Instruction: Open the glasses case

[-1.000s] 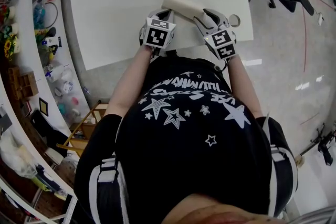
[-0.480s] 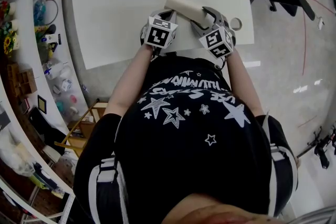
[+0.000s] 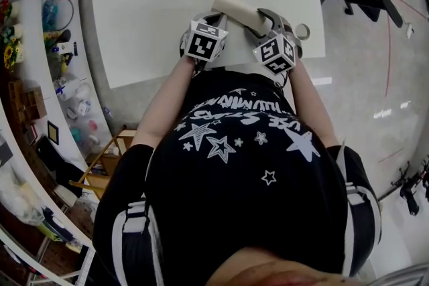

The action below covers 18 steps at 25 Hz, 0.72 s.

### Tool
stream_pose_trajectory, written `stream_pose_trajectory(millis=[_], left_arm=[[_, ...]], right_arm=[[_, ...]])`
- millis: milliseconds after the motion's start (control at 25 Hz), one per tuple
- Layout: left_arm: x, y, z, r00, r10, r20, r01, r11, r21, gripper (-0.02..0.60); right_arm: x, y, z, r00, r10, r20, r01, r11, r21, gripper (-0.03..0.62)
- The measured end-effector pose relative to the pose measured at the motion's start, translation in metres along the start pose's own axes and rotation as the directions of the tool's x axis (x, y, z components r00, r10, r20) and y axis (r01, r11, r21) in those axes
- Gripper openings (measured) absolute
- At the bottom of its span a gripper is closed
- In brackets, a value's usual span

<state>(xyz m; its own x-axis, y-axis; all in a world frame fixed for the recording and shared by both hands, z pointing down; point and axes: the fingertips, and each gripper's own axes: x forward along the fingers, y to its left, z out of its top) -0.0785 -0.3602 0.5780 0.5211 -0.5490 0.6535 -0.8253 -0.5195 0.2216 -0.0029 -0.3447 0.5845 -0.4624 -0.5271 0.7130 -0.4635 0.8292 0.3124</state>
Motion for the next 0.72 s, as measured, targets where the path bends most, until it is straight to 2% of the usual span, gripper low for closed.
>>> stream_pose_trajectory(millis=[400,600,720], left_arm=[[0.0022,0.0005,0.0002,1.000,0.001,-0.008,-0.001,1.000,0.007,0.012],[0.0034,0.0002,-0.0002,1.000,-0.011,-0.028,0.011,1.000,0.000,0.012],[0.0040,-0.0001,-0.0006,1.000,-0.002,-0.020,0.002,1.000,-0.007,0.012]], right_arm=[[-0.0002,-0.0008,-0.0008,0.998,0.062,-0.003,-0.062,0.998,0.025,0.278],[-0.0008,-0.0051,-0.0012,0.991,0.132,0.002,-0.132,0.986,0.102,0.278],[-0.0010,-0.0057,-0.0004,0.987,0.157,0.014,-0.158,0.981,0.115,0.278]])
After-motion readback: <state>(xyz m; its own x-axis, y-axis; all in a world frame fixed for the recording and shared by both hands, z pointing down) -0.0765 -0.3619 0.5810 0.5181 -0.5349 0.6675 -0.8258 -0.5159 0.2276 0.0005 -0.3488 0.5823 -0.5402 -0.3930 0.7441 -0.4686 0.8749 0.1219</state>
